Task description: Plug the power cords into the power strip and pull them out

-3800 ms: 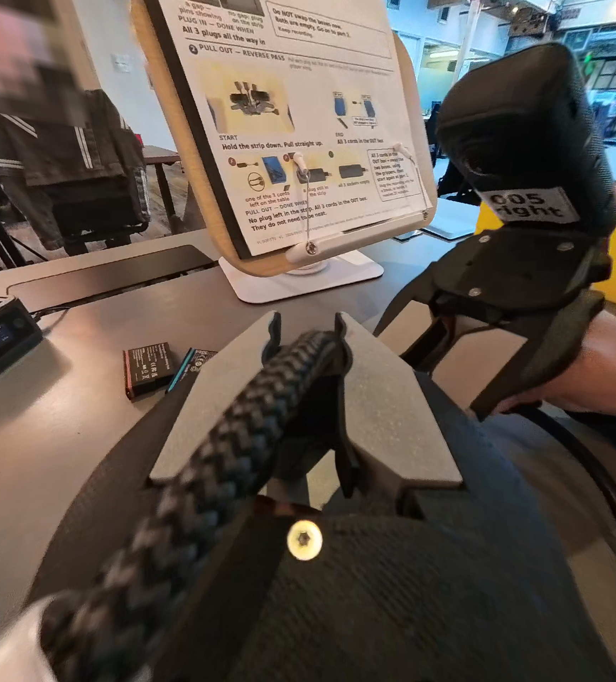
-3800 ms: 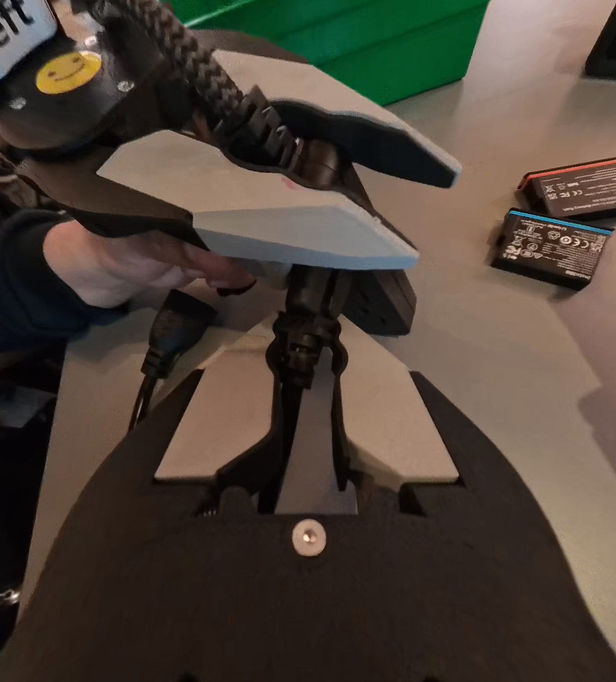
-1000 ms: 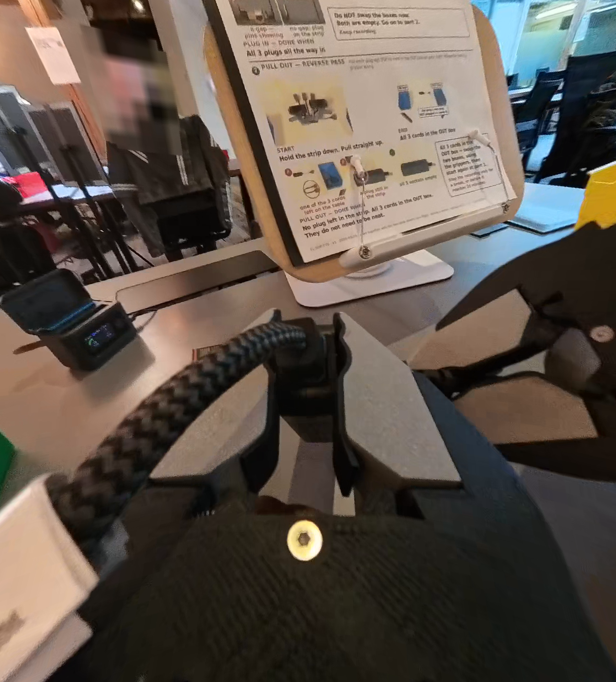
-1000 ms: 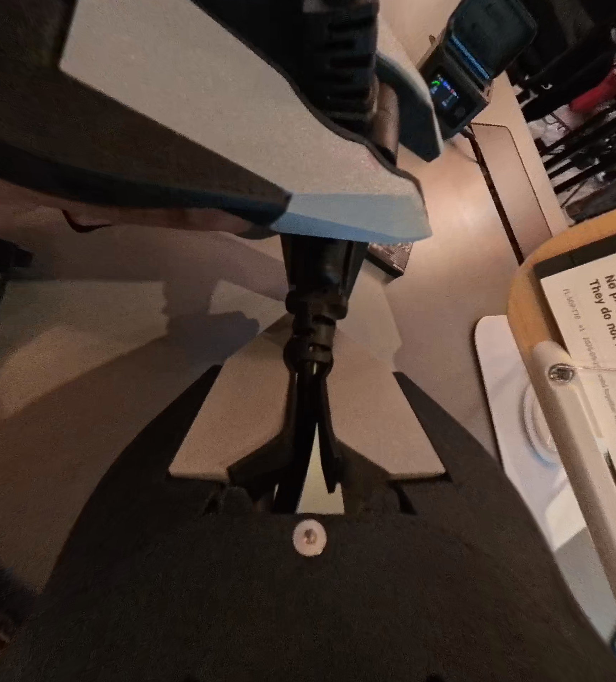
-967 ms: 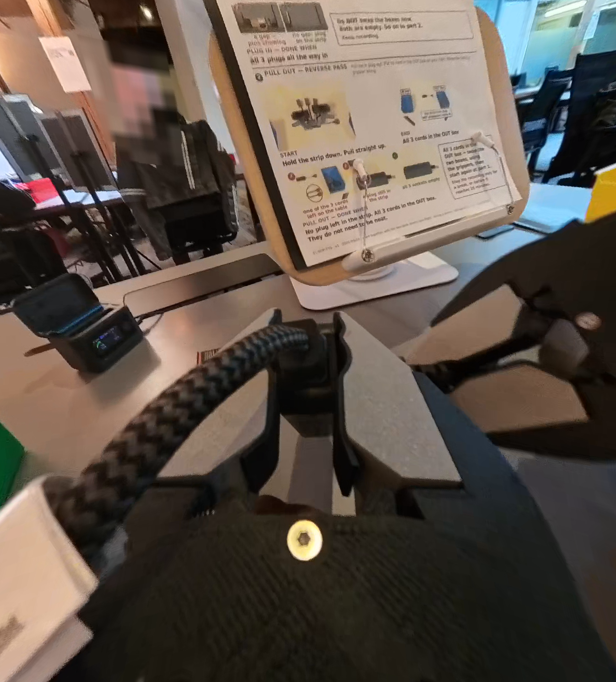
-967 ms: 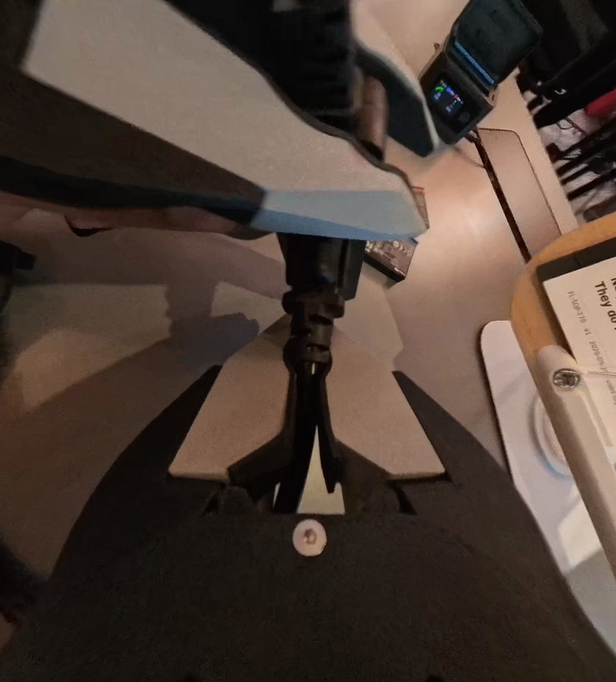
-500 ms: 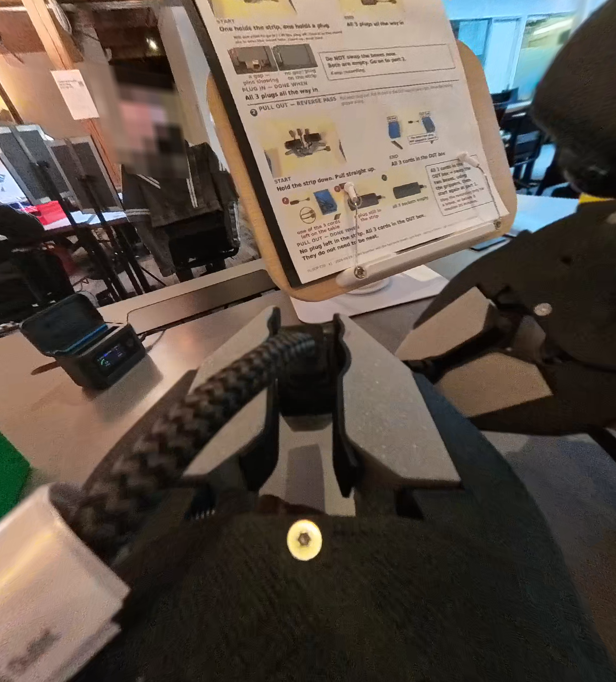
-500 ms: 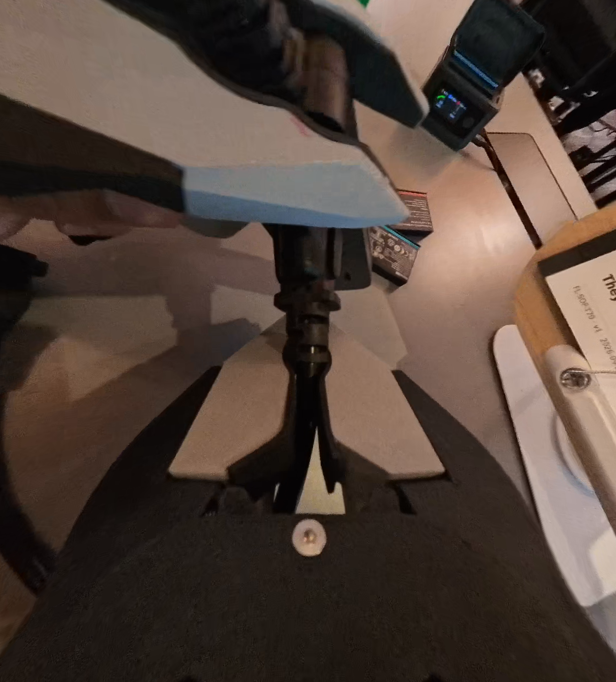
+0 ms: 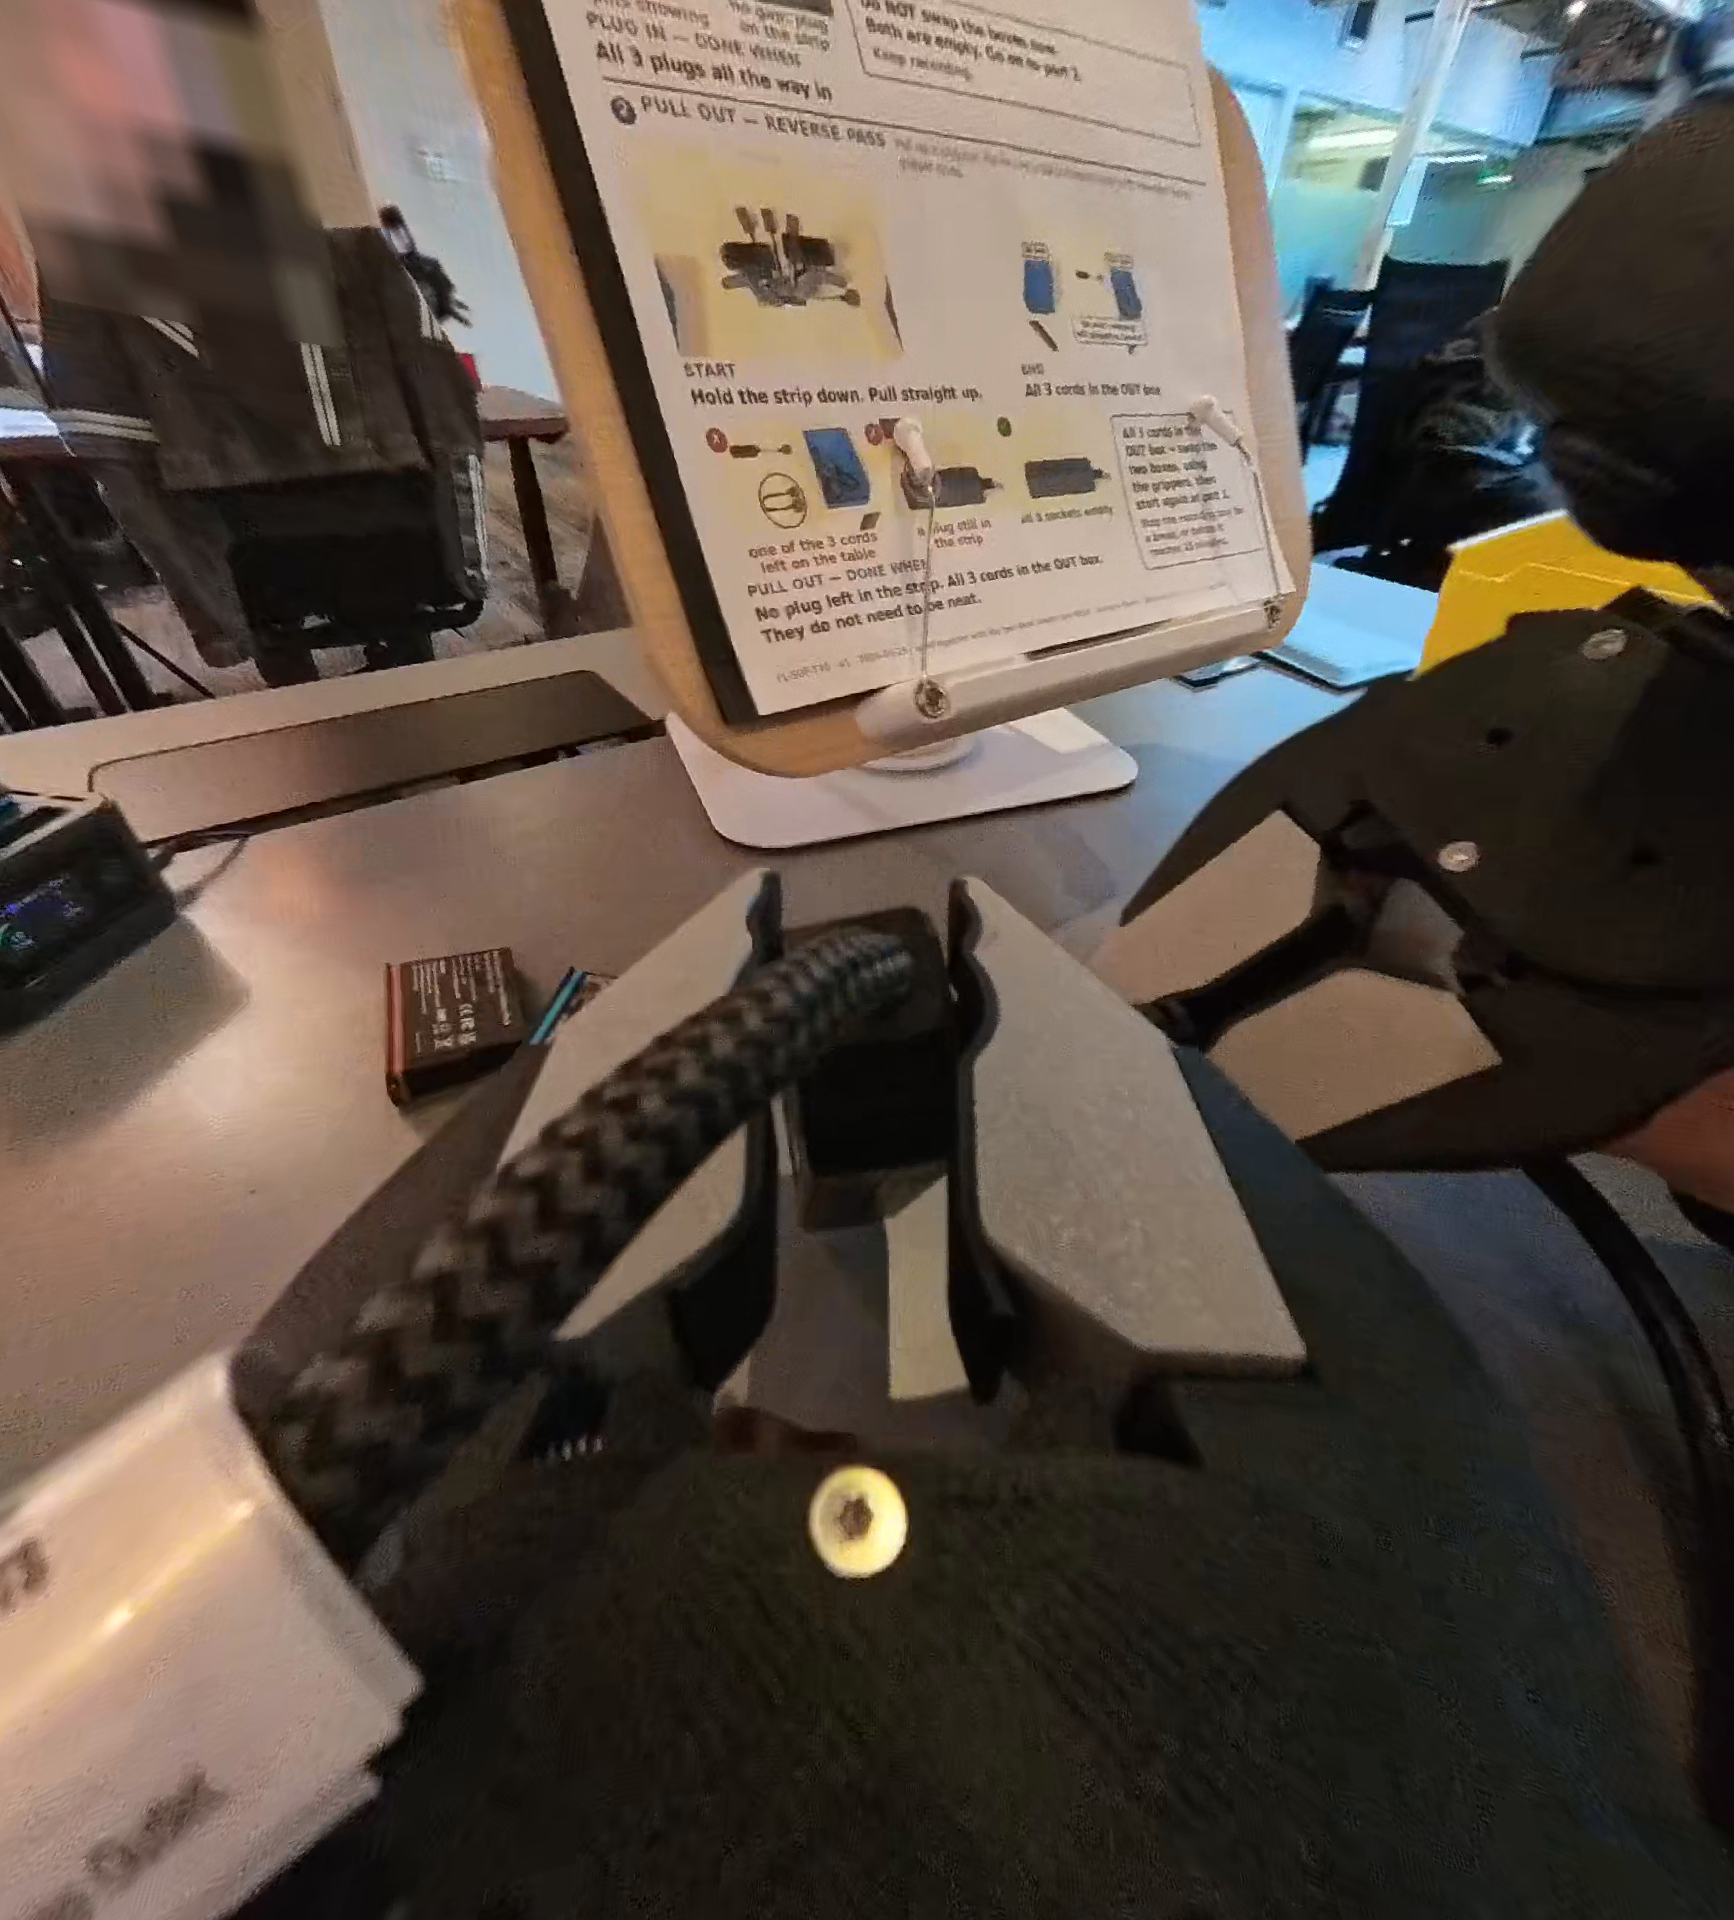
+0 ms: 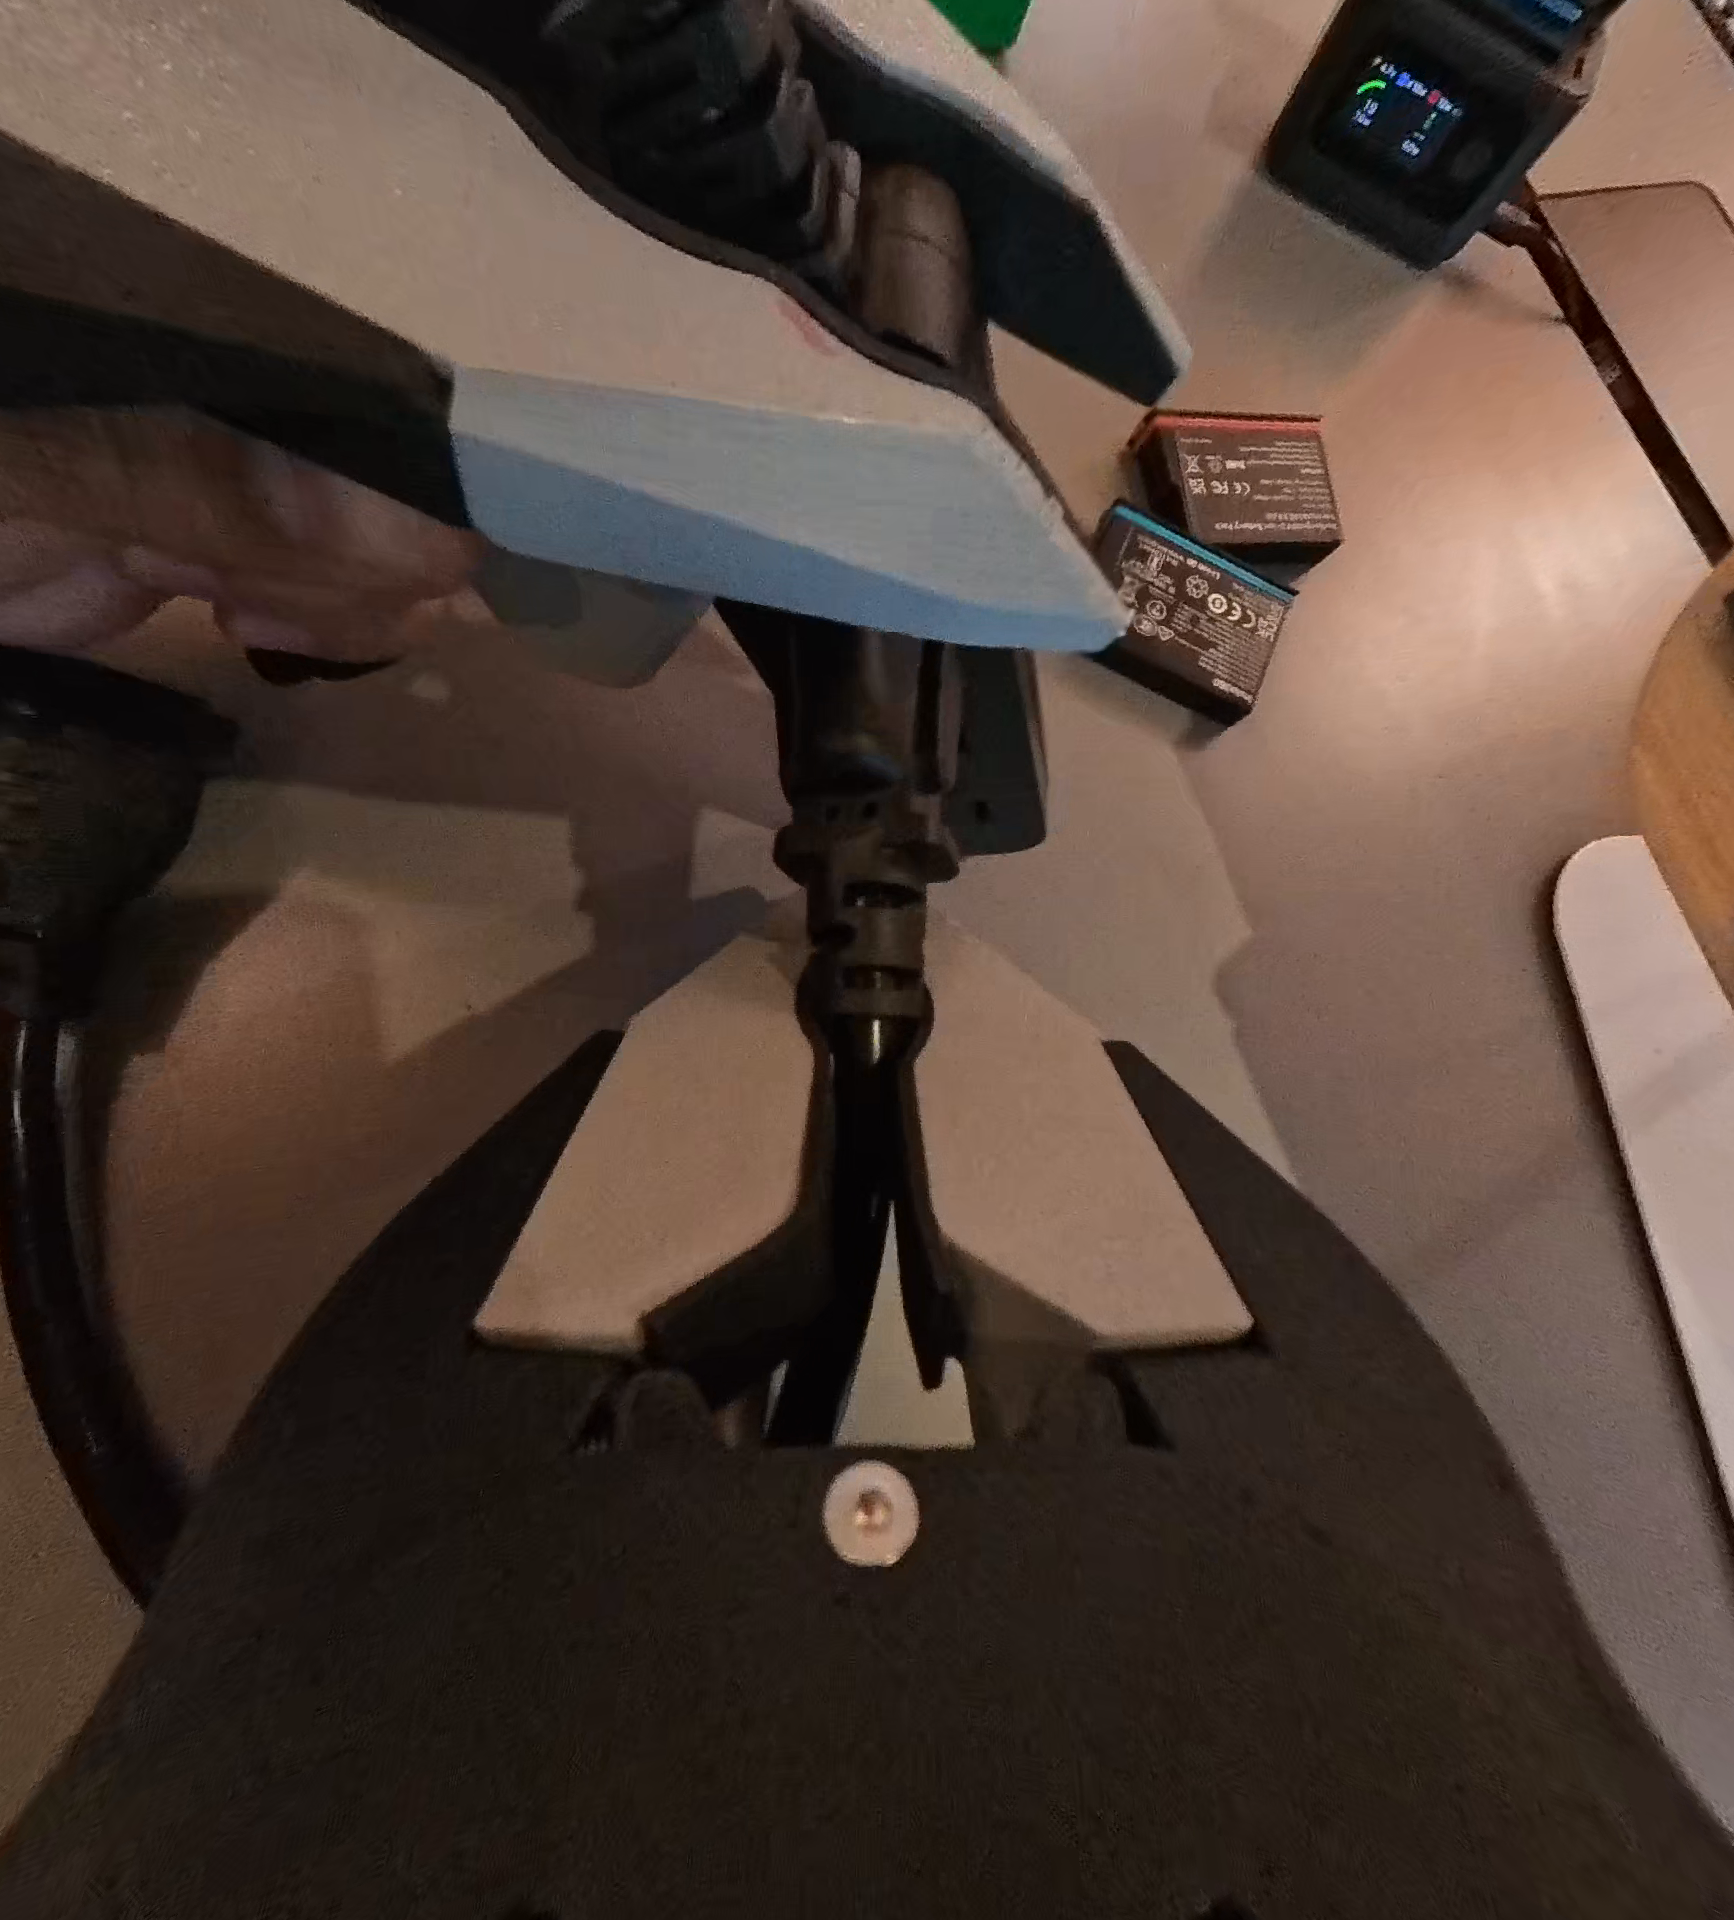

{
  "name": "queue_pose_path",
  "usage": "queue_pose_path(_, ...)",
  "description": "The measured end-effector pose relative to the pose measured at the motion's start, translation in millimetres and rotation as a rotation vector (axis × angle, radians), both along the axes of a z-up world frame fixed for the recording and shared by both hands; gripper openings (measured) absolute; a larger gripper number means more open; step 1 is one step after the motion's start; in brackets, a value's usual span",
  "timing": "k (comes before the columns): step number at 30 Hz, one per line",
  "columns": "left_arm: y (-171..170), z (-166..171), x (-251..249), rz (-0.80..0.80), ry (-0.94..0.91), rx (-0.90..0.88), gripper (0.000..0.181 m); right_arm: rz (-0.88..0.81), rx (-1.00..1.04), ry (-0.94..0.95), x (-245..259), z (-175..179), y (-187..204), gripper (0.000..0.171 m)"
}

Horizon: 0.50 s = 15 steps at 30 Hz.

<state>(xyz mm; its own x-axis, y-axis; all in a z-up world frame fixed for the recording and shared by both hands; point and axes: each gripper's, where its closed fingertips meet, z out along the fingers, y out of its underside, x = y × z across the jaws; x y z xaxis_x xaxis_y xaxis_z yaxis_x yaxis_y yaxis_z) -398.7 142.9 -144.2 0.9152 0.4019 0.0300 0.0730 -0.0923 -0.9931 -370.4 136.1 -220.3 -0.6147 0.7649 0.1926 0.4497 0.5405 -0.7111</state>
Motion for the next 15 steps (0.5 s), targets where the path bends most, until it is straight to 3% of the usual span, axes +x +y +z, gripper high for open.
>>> queue_pose_path(6,-6.8,0.7,-11.1,0.090,0.033,-0.018,0.029,0.024,-0.182,-0.105,4.6,-0.9,-22.2,0.001)
queue_pose_path(10,-9.2,0.9,-11.2,0.083,-0.017,-0.008,0.028,0.003,-0.069,-0.062,5.4,-2.7,-26.8,0.000)
queue_pose_path(15,-3.1,5.4,-8.1,0.099,0.033,-0.027,0.026,-0.005,-0.157,-0.065,-0.4,6.0,-10.2,0.000)
